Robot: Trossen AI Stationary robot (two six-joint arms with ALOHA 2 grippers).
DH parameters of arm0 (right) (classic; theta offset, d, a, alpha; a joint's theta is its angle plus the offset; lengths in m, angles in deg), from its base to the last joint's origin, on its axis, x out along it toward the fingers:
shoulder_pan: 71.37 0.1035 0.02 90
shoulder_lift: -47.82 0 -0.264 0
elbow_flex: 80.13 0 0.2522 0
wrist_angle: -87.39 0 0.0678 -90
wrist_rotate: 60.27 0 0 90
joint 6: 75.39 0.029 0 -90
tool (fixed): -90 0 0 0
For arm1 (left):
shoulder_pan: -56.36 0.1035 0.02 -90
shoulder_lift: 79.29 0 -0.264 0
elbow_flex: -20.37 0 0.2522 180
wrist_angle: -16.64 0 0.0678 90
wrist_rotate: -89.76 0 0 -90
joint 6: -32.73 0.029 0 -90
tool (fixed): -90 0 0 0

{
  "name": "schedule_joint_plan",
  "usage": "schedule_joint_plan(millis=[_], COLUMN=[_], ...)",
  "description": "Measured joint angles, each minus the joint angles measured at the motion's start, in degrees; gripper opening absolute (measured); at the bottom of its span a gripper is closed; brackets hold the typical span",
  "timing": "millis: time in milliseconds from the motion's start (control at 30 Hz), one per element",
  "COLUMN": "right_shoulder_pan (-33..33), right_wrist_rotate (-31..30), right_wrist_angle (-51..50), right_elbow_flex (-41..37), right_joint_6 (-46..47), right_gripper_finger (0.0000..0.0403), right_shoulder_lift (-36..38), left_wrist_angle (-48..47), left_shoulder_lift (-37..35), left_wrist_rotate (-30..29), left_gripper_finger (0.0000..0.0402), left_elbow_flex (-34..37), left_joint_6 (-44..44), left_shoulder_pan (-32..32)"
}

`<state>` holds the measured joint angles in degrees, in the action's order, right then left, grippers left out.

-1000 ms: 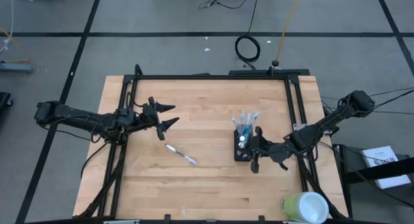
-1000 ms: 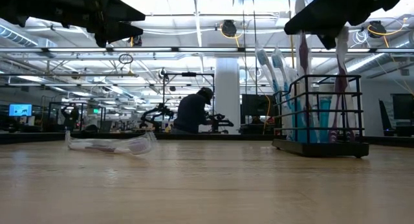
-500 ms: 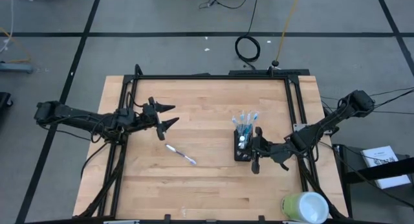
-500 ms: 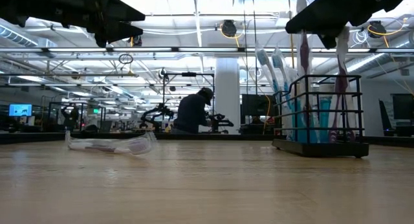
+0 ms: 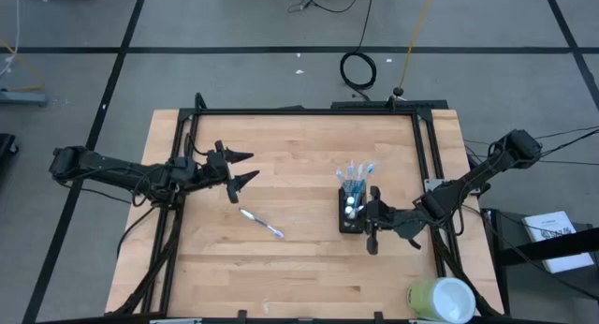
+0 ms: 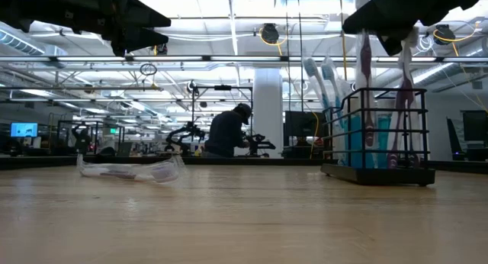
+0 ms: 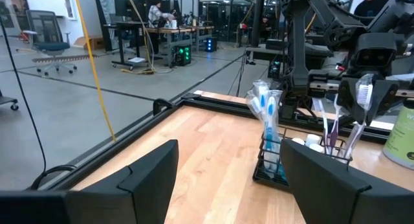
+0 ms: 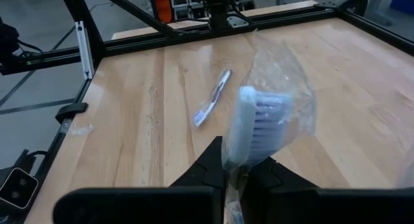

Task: Pick & Place toothbrushing station
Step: Put the purple toothbrush into the black organizer

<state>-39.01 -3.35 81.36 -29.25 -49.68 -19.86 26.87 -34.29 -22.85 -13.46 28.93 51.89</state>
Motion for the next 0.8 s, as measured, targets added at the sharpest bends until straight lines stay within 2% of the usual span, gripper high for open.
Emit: schedule_joint_plan(millis=[333, 533, 667, 800], right_shoulder_pan=[0.00, 0.00, 0.02, -0.01], right_wrist_rotate=[-0.14, 0.07, -2.69, -2.86], right_wrist_angle=[-0.96, 0.62, -1.20, -2.27], right_elbow_flex=[0.00, -0.15, -0.24, -0.22], right_joint_6=[0.94, -2.33, -2.46, -2.91], right_gripper_finger=[0.0009, 0.0009, 0.0009, 0.0009], right_shoulder_lift=[0.00, 0.86, 1.55, 1.62], left_wrist_angle=[0.00, 0.00, 0.00, -0.10], left_shoulder_lift=[0.00, 0.00, 0.00, 0.00], left_wrist_rotate=[0.00, 0.00, 0.00, 0.00], left_gripper_finger=[0.0278, 0.0278, 0.0278, 0.0278], left_elbow_flex=[0.00, 0.00, 0.00, 0.00], left_joint_6=[-0.05, -0.24, -0.68, -0.71], left_shoulder_pan=[0.00, 0.00, 0.00, 0.00])
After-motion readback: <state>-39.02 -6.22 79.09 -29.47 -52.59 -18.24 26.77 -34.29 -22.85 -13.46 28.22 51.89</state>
